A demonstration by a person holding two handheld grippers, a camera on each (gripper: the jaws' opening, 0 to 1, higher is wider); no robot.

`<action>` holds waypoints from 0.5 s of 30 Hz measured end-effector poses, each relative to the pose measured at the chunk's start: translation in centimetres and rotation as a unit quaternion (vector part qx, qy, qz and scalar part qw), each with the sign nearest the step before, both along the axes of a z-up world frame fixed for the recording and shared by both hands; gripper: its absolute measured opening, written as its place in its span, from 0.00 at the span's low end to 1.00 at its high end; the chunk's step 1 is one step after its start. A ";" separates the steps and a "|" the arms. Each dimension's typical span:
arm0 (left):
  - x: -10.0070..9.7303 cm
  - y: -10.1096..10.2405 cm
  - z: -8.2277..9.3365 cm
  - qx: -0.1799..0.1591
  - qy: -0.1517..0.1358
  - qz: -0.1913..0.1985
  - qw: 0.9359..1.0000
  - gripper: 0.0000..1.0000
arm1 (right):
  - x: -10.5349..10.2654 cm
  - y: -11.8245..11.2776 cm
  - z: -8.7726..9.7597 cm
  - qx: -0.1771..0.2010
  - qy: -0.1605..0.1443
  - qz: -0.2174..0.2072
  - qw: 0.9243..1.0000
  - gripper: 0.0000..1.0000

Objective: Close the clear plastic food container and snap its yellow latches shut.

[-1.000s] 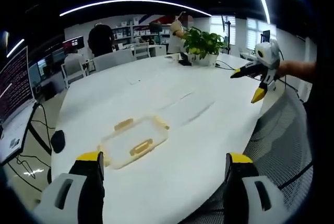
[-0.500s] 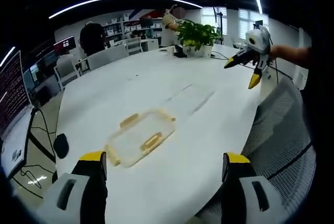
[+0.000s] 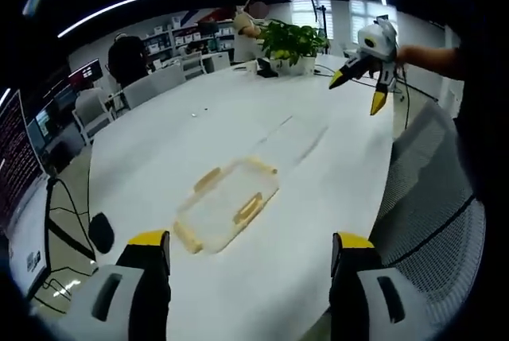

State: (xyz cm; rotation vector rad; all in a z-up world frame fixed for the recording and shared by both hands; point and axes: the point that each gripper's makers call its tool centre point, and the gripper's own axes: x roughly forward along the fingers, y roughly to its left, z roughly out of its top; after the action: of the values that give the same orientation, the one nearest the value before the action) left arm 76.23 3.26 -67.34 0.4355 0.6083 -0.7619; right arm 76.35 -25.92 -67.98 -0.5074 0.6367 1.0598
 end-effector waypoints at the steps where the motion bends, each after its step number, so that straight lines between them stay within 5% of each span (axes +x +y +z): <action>1: 0.1 0.1 -0.1 0.002 0.001 -0.002 1.000 0.78 | 0.1 0.1 -0.1 -0.006 0.001 0.005 1.000 0.69; 15: 1.5 1.5 -1.0 0.036 0.009 -0.035 0.999 0.72 | 1.7 2.1 -1.1 -0.038 0.007 0.053 0.998 0.66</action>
State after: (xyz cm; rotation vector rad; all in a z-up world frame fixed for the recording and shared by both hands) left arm 77.71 4.78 -68.34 0.5180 0.6412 -0.8125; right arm 78.09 -23.80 -69.11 -0.6049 0.6704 1.1434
